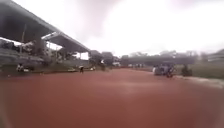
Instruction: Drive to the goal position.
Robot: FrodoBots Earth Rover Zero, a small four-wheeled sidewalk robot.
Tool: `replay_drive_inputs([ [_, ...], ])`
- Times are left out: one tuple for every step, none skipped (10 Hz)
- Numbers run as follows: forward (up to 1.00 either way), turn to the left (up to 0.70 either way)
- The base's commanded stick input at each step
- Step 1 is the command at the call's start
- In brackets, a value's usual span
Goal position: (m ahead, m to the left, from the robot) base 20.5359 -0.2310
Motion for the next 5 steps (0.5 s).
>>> replay_drive_inputs([
  [0.50, 0.02],
  [0.50, 0.02],
  [0.50, 0.02],
  [0.50, 0.02],
  [0.50, 0.02],
])
